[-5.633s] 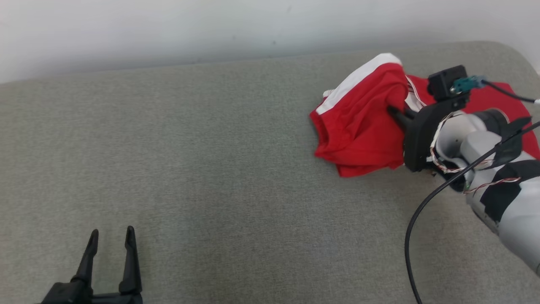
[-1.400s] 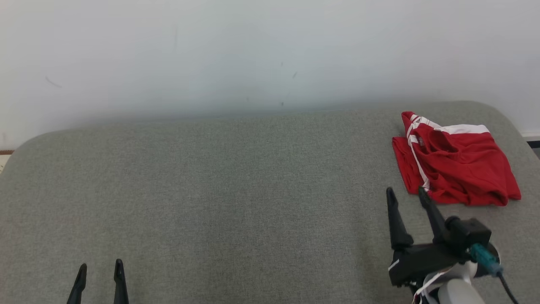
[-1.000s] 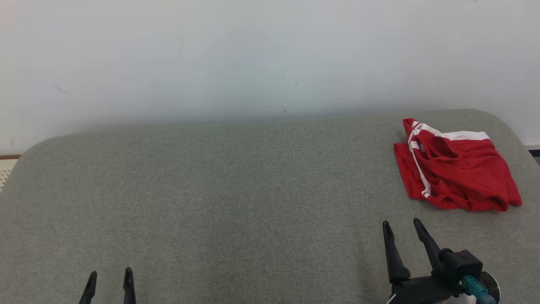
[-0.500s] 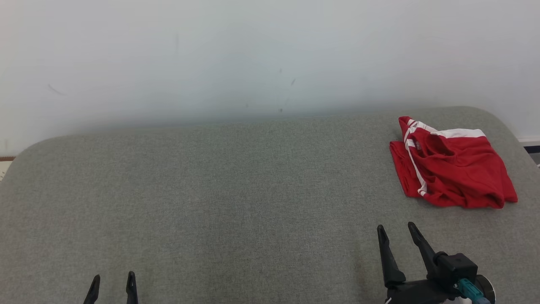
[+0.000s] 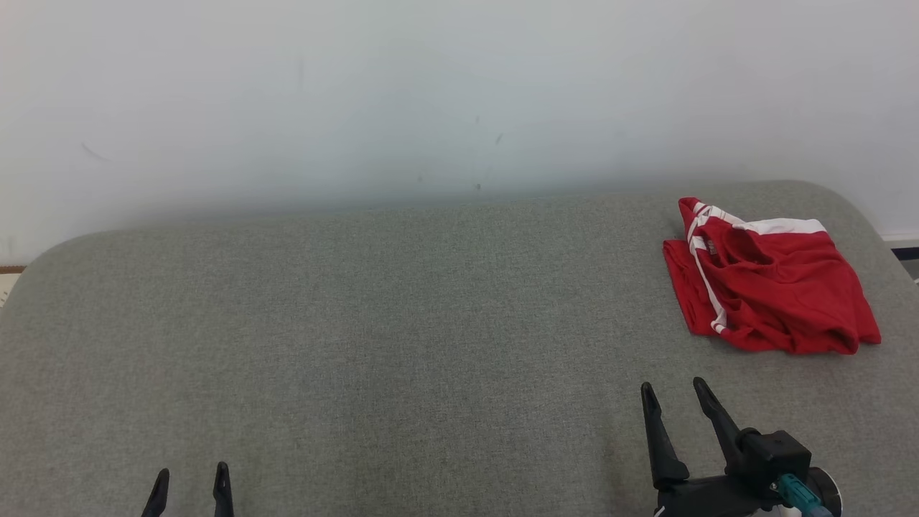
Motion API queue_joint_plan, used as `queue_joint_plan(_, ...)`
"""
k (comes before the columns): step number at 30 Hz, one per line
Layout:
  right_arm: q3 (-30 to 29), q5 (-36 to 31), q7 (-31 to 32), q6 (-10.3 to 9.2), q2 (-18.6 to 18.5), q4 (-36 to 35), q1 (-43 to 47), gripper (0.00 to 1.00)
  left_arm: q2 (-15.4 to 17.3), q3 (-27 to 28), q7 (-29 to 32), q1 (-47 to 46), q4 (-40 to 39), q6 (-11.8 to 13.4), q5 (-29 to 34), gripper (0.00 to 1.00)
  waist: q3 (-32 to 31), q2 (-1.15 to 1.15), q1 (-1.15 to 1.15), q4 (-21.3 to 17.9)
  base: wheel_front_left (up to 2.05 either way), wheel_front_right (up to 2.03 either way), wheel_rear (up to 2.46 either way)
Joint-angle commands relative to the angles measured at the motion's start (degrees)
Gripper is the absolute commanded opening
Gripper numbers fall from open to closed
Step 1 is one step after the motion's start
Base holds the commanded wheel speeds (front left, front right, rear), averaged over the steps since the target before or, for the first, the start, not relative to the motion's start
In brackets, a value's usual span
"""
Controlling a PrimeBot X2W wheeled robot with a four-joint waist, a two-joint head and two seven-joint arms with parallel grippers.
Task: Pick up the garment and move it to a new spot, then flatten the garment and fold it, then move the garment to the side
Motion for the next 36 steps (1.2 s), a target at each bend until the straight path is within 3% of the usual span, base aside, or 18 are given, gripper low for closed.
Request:
queue_joint_plan(1,0.1,-0.1,-0.1,-0.01,0.1,-0.2,0.7,1.00,0.0,0.3,-0.2,0.1,0.0,0.1,-0.7,1.00,0.0,0.00,0.00,0.0,0.00,0.00,0.00)
queue_joint_plan(17,0.4,-0.1,0.1,-0.01,0.2,-0.2,0.8,1.00,-0.1,0.8,-0.2,0.4,-0.6,0.3,-0.7,1.00,0.3,0.00,0.00,0.0,0.00,0.00,0.00)
queue_joint_plan(18,0.3,0.0,0.1,0.00,0.0,0.1,0.0,0.00,-0.1,0.6,0.0,0.0,-0.3,0.1,-0.1,0.00,0.3,0.00,0.00,0.0,0.00,0.00,0.00)
queue_joint_plan(22,-0.1,1.0,0.5,0.00,0.0,1.8,0.8,0.00,-0.6,0.6,0.6,-0.2,1.9,-0.1,-1.0,0.00,0.3,0.00,0.00,0.0,0.00,0.00,0.00)
queue_joint_plan(36,-6.2,16.8,7.4,0.00,-0.9,5.1,-2.7,0.00,-0.7,-2.8,0.3,-3.2,4.3,-1.9,-17.9,0.00,0.7,0.00,0.00,0.1,0.00,0.00,0.00)
